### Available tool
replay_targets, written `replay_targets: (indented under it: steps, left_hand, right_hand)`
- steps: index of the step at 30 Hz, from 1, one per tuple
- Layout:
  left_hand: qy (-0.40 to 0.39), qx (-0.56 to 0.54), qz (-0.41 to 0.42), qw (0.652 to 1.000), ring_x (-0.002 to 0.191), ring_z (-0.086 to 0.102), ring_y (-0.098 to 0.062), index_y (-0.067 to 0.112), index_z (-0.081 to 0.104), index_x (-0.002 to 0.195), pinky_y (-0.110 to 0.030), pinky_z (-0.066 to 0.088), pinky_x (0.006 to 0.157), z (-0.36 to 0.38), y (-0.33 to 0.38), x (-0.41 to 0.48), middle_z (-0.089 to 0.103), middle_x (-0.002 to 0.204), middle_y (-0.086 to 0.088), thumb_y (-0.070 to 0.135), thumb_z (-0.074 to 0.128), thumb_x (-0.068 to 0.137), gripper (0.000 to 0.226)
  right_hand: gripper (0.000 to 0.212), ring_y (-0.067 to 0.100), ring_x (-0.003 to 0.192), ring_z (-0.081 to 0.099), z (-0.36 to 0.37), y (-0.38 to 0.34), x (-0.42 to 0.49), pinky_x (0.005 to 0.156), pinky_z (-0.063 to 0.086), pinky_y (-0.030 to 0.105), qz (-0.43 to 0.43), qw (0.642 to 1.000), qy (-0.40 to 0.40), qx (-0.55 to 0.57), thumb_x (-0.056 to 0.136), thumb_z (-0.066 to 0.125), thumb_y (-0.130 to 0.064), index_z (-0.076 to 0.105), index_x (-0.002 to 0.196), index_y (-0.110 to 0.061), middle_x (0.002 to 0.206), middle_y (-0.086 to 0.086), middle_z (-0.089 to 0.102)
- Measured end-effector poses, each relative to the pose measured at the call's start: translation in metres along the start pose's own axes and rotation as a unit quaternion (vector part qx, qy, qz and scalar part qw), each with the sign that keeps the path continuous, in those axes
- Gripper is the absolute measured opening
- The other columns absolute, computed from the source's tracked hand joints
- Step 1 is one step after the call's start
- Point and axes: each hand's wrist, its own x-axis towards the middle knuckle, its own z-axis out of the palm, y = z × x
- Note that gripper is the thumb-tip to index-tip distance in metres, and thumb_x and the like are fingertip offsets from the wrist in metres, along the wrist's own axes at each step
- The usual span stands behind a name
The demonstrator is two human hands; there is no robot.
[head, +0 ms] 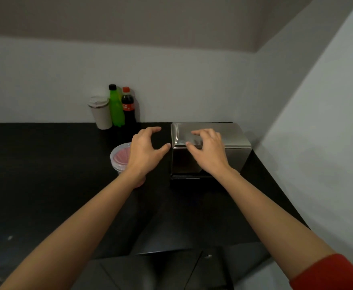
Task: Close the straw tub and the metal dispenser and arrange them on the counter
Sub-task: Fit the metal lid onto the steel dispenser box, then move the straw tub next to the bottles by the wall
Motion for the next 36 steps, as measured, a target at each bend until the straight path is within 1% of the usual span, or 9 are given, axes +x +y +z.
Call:
replay_targets:
  steps: [4,10,15,18,20,22,26,29,36]
  left_hand:
    - [-0.005,0.009,-0.006,1.000,0.126,0.039,-0.019,0.020,0.048,0.131,-0.025,0.029,0.094,-0.011,-0.017,-0.005,0.049,0.135,-0.003,0.033,0.072,0.077,0.061]
    - [-0.070,0.029,-0.030,0.997,0.139,0.021,-0.023,0.028,0.033,0.141,-0.050,0.027,0.109,-0.043,-0.062,0.001,0.025,0.153,-0.001,0.041,0.078,0.068,0.087]
    - [-0.138,-0.033,-0.056,0.988,0.139,0.019,-0.023,0.027,0.015,0.147,-0.046,0.027,0.108,-0.065,-0.106,0.003,0.019,0.154,-0.002,0.044,0.084,0.056,0.115]
    - [-0.180,-0.086,-0.068,0.978,0.139,0.019,-0.023,0.029,0.007,0.147,-0.045,0.026,0.109,-0.066,-0.128,0.001,0.017,0.153,-0.003,0.044,0.086,0.052,0.125]
    - [-0.204,-0.111,-0.069,0.970,0.139,0.020,-0.021,0.027,0.004,0.147,-0.042,0.025,0.110,-0.061,-0.141,-0.001,0.016,0.153,-0.003,0.036,0.088,0.053,0.126]
    - [-0.224,-0.134,-0.070,0.963,0.138,0.024,-0.019,0.025,0.004,0.147,-0.035,0.025,0.108,-0.056,-0.151,-0.002,0.019,0.151,-0.003,0.029,0.088,0.055,0.124]
    - [-0.241,-0.176,-0.078,0.951,0.134,0.032,-0.014,0.022,0.005,0.147,-0.026,0.027,0.102,-0.045,-0.163,-0.002,0.033,0.146,-0.001,0.024,0.086,0.059,0.120]
    - [-0.235,-0.191,-0.075,0.950,0.128,0.038,-0.011,0.022,0.009,0.146,-0.024,0.031,0.099,-0.040,-0.168,0.000,0.041,0.141,0.001,0.026,0.085,0.061,0.114]
    - [-0.211,-0.200,-0.058,0.955,0.122,0.043,-0.006,0.023,0.019,0.142,-0.024,0.036,0.097,-0.031,-0.172,0.015,0.045,0.135,0.005,0.028,0.086,0.059,0.107]
  right_hand:
    - [0.046,0.016,0.123,0.039,0.016,-0.020,-0.005,0.095,0.030,0.025,-0.029,0.999,-0.025,0.021,0.087,0.058,-0.035,0.050,0.129,-0.020,0.127,0.000,0.050]
    - [0.051,0.012,0.121,0.046,0.057,-0.054,0.001,0.092,0.039,0.024,-0.021,0.993,-0.068,0.095,0.087,0.059,-0.035,0.043,0.135,-0.026,0.134,-0.003,0.044]
    - [0.059,0.014,0.118,0.049,0.103,-0.076,0.000,0.088,0.045,0.027,0.044,0.986,-0.095,0.132,0.085,0.060,-0.040,0.038,0.139,-0.025,0.138,-0.001,0.042]
    - [0.074,0.018,0.122,0.048,0.124,-0.080,-0.002,0.098,0.046,0.038,0.110,0.974,-0.124,0.156,0.081,0.064,-0.045,0.031,0.142,-0.023,0.145,0.004,0.036]
    - [0.084,0.020,0.128,0.044,0.134,-0.081,-0.004,0.103,0.042,0.043,0.139,0.969,-0.140,0.149,0.076,0.068,-0.048,0.026,0.144,-0.022,0.148,0.004,0.033]
    - [0.089,0.019,0.131,0.040,0.141,-0.081,-0.006,0.104,0.039,0.037,0.156,0.967,-0.140,0.143,0.074,0.070,-0.049,0.024,0.145,-0.020,0.149,0.003,0.033]
    - [0.087,0.004,0.113,0.044,0.146,-0.080,-0.010,0.083,0.038,0.017,0.184,0.954,-0.136,0.194,0.073,0.073,-0.045,0.027,0.143,-0.019,0.129,-0.008,0.047]
    - [0.082,-0.009,0.094,0.047,0.147,-0.079,-0.010,0.068,0.035,0.009,0.191,0.949,-0.133,0.211,0.073,0.073,-0.045,0.031,0.140,-0.023,0.108,-0.025,0.046]
    - [0.078,-0.017,0.088,0.044,0.154,-0.072,0.005,0.067,0.034,0.007,0.183,0.950,-0.127,0.217,0.073,0.072,-0.046,0.034,0.138,-0.027,0.101,-0.031,0.045]
